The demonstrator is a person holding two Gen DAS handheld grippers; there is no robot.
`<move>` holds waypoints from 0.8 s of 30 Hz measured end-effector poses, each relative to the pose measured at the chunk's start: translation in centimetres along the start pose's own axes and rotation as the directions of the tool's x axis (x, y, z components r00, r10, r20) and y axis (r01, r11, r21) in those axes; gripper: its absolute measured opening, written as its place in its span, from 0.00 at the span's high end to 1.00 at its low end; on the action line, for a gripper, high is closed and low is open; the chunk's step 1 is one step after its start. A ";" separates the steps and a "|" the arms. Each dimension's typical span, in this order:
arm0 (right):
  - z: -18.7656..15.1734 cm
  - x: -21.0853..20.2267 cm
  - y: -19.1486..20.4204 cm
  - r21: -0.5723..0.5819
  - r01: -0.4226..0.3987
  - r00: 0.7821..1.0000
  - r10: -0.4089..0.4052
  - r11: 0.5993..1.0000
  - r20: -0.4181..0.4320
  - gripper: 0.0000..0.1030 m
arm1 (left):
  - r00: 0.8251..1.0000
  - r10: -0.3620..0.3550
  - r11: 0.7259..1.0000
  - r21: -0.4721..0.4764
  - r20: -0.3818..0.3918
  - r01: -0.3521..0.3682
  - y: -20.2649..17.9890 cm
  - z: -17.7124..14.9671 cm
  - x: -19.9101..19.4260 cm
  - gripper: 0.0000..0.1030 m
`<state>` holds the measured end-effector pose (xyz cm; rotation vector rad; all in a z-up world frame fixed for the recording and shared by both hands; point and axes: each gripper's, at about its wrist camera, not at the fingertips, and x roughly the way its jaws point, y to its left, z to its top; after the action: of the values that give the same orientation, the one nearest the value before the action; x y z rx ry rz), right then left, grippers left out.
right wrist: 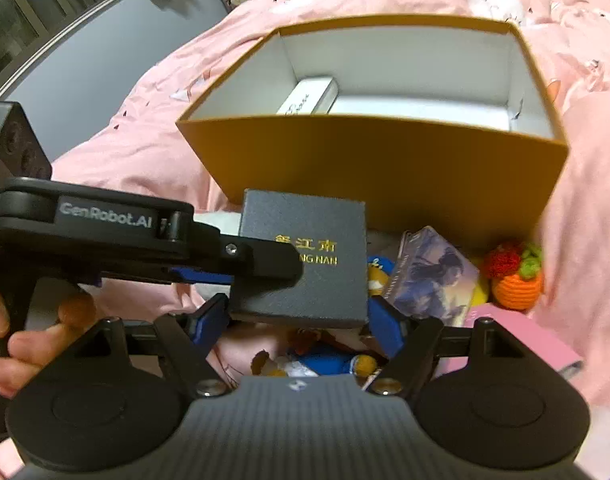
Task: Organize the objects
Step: 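Lift the dark gray box with the left gripper while the right gripper grasps the anime card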
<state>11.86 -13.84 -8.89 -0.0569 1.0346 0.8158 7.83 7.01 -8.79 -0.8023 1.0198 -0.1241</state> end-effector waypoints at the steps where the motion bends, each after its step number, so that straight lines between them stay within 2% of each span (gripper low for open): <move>1: 0.0 -0.4 -0.1 0.003 -0.002 1.000 0.002 1.000 0.007 0.26 | 1.000 -0.003 1.000 0.001 0.001 0.003 0.0 0.0 0.0 0.56; 5: 0.0 -1.3 -1.0 0.040 -0.014 1.000 0.014 0.999 0.016 0.26 | 1.000 -0.003 1.000 0.010 0.005 0.003 -0.2 0.1 -0.1 0.57; 9: 0.0 -2.4 -2.8 0.102 0.069 0.996 -0.073 0.992 0.042 0.26 | 0.998 0.037 0.999 0.004 0.043 -0.037 0.3 0.6 -0.8 0.58; 11: 0.3 -2.0 -4.1 0.181 0.093 0.995 -0.098 0.979 0.019 0.30 | 0.997 0.066 0.998 0.020 0.031 -0.066 0.3 0.8 -0.4 0.58; 13: 0.6 -0.8 -5.5 0.246 0.131 0.991 -0.130 0.960 -0.020 0.34 | 0.998 0.064 0.998 0.020 0.018 -0.065 0.3 0.6 0.0 0.59; 15: 0.7 0.2 -6.8 0.308 0.138 0.990 -0.128 0.941 -0.051 0.35 | 0.997 0.069 0.997 0.034 0.024 -0.070 0.2 0.6 -0.1 0.59; 18: 0.8 1.2 -8.4 0.391 0.140 0.990 -0.122 0.910 -0.071 0.31 | 0.997 0.078 0.996 0.040 0.025 -0.079 0.1 0.6 0.1 0.59; 20: 1.1 1.5 -9.0 0.405 0.147 0.989 -0.123 0.902 -0.084 0.24 | 0.997 0.079 0.996 0.041 0.025 -0.080 0.0 0.6 0.3 0.59; 22: 1.3 2.0 -9.4 0.410 0.150 0.988 -0.120 0.900 -0.098 0.22 | 0.996 0.082 0.995 0.046 0.026 -0.083 0.0 0.6 0.2 0.59; 24: 1.6 2.1 -9.3 0.394 0.153 0.987 -0.122 0.906 -0.103 0.25 | 0.996 0.088 0.994 0.058 0.030 -0.090 -0.2 0.6 0.2 0.59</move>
<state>19.34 -18.60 -12.66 0.1891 1.2397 0.4625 8.44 7.08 -8.62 -0.7021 1.0198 -0.0663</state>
